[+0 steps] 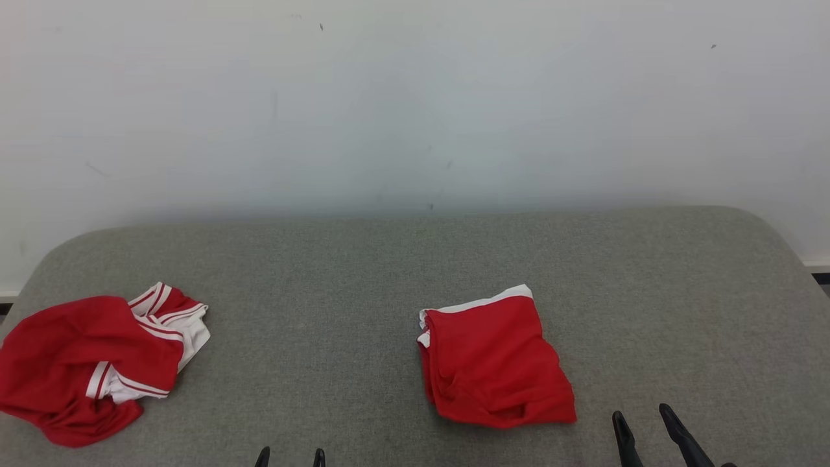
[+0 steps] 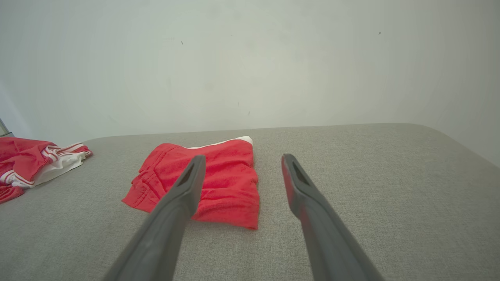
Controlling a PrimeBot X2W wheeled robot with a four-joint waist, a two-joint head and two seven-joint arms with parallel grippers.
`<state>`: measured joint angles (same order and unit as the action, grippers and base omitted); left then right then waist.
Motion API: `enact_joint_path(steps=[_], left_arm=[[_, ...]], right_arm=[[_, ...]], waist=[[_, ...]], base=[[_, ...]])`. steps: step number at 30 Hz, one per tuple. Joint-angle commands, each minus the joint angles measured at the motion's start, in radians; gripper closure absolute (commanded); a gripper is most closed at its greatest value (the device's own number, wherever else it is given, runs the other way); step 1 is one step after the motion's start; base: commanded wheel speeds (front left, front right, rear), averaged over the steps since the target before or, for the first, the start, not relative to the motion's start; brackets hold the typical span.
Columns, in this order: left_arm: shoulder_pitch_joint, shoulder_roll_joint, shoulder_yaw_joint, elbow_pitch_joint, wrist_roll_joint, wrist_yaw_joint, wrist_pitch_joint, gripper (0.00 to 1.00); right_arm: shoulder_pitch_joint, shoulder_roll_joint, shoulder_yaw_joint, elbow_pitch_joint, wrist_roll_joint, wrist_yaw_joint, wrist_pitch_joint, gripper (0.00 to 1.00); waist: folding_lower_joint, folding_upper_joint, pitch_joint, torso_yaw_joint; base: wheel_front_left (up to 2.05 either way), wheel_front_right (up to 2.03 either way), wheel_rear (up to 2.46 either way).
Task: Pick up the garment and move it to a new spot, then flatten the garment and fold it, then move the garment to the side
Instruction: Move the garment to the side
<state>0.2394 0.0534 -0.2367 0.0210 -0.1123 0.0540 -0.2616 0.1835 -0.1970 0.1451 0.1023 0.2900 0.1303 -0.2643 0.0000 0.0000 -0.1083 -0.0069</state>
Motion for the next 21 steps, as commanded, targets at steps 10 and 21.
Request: enact_joint_path(steps=[10, 21], left_arm=[[-0.027, -0.003, -0.02, 0.016, 0.018, -0.012, -0.002, 0.0], [-0.081, -0.003, -0.053, 0.025, 0.017, -0.024, -0.002, 0.0]], right_arm=[[-0.096, -0.036, 0.026, 0.09, 0.108, 0.001, -0.002, 0.0], [-0.333, -0.149, 0.167, 0.311, 0.479, 0.001, 0.03, 0.0]], waist=[[0.0, 0.0, 0.044, 0.04], [0.0, 0.0, 0.12, 0.113]], base=[[0.0, 0.0, 0.0], [0.0, 0.0, 0.0]])
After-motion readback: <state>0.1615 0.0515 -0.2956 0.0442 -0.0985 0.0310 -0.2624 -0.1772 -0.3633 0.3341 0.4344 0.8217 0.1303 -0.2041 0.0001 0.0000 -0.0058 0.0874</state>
